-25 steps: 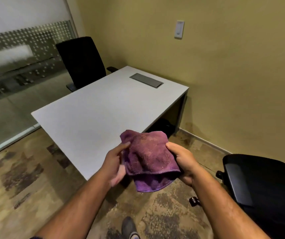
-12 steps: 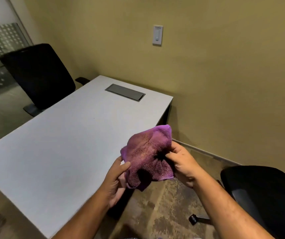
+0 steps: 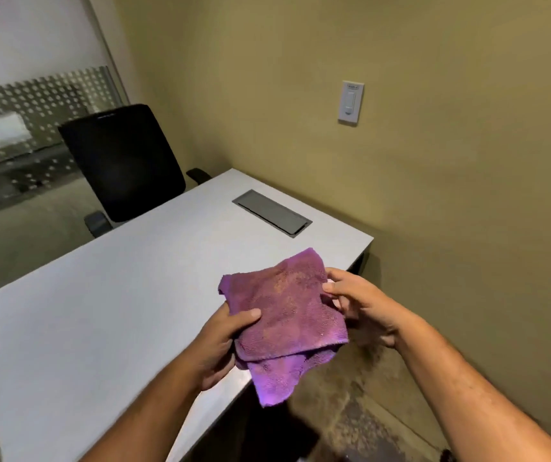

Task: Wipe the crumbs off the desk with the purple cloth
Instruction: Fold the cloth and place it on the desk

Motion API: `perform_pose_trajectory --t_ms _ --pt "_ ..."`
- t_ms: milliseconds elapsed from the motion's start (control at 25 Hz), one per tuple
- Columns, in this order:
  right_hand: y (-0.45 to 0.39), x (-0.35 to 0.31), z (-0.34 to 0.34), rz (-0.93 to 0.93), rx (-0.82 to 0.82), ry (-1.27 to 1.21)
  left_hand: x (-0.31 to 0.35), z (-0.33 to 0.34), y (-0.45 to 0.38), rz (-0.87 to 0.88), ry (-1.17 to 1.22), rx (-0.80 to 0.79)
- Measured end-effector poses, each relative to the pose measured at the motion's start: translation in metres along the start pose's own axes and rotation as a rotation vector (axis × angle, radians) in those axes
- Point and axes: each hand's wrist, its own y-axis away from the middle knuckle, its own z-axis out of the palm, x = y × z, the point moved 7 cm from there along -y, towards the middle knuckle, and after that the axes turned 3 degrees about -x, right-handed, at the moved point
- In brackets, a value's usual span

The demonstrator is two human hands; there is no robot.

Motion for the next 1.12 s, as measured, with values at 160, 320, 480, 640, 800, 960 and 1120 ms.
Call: perform_pose_trajectory --t_ms 160,320,480,640,800,960,1120 --pt "-0.038 -0.043 -0.065 -0.098 -0.100 0.064 0.040 0.006 -0.050 0.139 -0.157 0.048" --pt "-0.074 -0.071 -0.100 -0.159 -0.109 0.189 0.038 -0.001 -0.094 0.153 -0.022 0.321" --pt "-0.110 -0.062 -0.122 -0.048 -0.111 0.252 -0.017 -0.008 -0.133 -0.082 0.410 0.420" --pt "-0.144 -0.050 -0.139 0.057 -0.056 0.244 -0.028 -0.009 -0.167 -0.085 0.537 0.321" --pt "-0.185 -0.051 -0.156 0.111 -0.032 0.318 -0.005 -0.029 -0.214 -0.045 -0.029 0.318" --pt "-0.221 -0.053 -0.164 0.110 -0.129 0.556 0.015 -0.060 -0.247 -0.057 -0.091 0.440" --pt "-0.252 -0.051 -0.173 0.130 -0.172 0.434 0.012 -0.084 -0.268 -0.189 -0.044 0.380"
